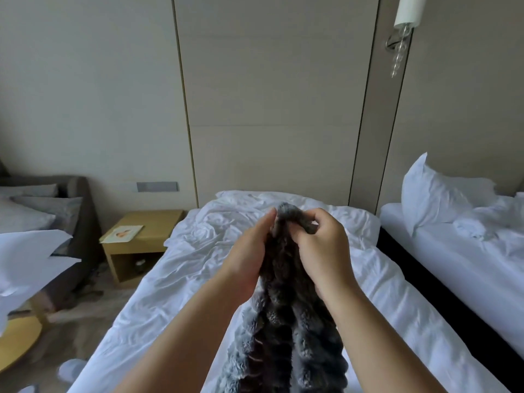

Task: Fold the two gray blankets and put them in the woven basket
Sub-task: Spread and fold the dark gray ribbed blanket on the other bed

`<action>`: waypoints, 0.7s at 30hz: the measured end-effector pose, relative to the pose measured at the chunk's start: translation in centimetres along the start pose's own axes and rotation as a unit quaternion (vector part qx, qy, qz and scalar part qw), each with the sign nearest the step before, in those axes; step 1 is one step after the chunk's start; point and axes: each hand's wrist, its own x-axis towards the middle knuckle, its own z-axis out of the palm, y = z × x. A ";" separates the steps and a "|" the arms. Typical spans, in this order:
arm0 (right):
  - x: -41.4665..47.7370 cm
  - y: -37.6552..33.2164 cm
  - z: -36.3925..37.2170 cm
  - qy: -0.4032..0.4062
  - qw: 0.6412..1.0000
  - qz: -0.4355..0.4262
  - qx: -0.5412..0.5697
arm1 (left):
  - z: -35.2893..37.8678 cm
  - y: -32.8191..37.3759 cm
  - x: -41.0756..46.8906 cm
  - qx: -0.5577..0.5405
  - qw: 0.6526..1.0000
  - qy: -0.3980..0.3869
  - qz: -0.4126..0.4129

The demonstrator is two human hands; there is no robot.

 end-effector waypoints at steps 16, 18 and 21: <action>7.1 -4.9 -2.2 -0.415 0.894 0.118 0.123 | -2.8 8.2 3.6 0.190 0.972 0.022 0.136; 8.0 -5.2 -2.2 -0.489 0.860 0.121 0.084 | -3.3 10.5 4.6 0.120 0.982 0.042 0.139; 8.2 -4.7 -1.4 -0.546 0.820 0.157 0.064 | -4.0 13.8 5.5 0.021 0.986 0.045 0.162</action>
